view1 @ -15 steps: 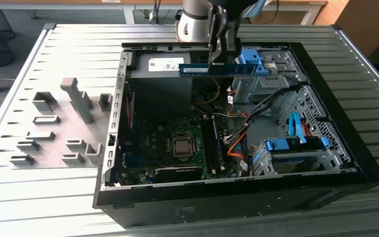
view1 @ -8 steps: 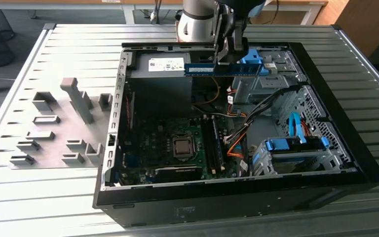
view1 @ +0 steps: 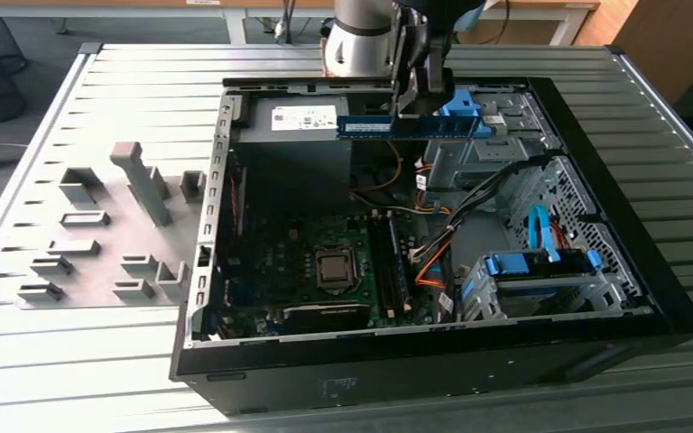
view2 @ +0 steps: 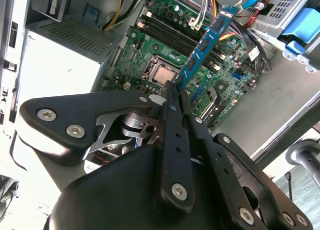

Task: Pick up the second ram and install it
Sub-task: 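Insert the second ram into the second slot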

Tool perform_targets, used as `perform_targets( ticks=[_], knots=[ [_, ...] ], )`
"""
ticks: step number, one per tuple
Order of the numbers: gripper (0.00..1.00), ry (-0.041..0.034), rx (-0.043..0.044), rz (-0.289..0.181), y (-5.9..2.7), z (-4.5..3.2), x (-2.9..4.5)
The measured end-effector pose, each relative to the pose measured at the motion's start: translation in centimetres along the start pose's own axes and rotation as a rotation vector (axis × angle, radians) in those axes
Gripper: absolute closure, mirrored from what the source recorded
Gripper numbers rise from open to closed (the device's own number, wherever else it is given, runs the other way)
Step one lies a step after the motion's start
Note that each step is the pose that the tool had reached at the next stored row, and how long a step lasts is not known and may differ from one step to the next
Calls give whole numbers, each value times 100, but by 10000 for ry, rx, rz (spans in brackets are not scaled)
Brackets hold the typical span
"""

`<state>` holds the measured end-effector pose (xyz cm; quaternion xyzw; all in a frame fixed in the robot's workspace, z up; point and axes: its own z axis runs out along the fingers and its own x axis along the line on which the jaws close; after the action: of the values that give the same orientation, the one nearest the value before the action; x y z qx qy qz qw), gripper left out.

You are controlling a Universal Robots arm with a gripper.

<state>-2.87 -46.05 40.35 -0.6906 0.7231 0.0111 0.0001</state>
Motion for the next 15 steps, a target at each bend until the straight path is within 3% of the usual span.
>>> perform_targets(
  ticks=[4, 15],
  knots=[
    [86, 24, 3, 162, 0, 3, 0],
    [86, 41, 34, 2127, -1, 52, 1]
  ],
)
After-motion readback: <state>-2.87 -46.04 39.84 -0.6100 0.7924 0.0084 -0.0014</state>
